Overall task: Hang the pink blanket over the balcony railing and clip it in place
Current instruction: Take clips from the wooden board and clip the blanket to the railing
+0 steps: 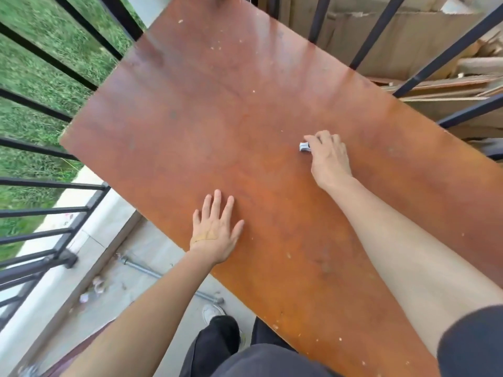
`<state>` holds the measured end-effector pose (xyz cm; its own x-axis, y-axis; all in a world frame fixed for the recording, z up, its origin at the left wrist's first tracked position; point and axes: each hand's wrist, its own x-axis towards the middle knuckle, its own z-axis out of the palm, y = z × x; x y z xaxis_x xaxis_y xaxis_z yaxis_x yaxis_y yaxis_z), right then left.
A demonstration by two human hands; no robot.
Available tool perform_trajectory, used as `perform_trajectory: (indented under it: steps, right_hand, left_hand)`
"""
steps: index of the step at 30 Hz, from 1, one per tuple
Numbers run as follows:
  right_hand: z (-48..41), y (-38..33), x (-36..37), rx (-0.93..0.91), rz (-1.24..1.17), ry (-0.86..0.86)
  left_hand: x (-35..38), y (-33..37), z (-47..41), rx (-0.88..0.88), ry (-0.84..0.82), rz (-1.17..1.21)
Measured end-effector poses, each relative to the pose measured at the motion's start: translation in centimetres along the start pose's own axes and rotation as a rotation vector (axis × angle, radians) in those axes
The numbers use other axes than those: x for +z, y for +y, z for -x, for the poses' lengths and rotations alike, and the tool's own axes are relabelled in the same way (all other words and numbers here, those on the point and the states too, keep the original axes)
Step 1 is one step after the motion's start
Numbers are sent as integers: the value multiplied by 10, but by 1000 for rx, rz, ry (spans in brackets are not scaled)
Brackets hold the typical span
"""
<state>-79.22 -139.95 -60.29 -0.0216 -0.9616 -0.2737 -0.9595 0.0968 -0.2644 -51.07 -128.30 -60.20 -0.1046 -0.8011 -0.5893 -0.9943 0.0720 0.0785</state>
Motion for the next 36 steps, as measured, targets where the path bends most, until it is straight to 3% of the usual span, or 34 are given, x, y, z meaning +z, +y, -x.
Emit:
perform_trajectory:
  steps: [4, 9, 15, 19, 24, 29, 36]
  right_hand:
    - [32, -18, -3, 0, -25, -5]
    - [70, -75, -12, -122, -194, 63]
    - [96, -197, -10, -341, -322, -102]
    - [141, -295, -6, -581, -299, -192]
    - [238, -403, 11, -873, -248, -206]
    - [382, -497, 49, -1129, -251, -230]
    - [613, -611, 133, -1552, -170, -381]
  left_hand:
    - [-18, -4, 6, -29, -24, 21]
    - [-50, -25, 44, -157, 142, 99]
    - [-68, -96, 142, -377, 333, 151]
    - [-58, -151, 232, -560, 466, 238]
    - [-21, -211, 354, -701, 618, 311]
    - [63, -263, 500, -809, 796, 409]
    - [206, -333, 736, -1182, 896, 367]
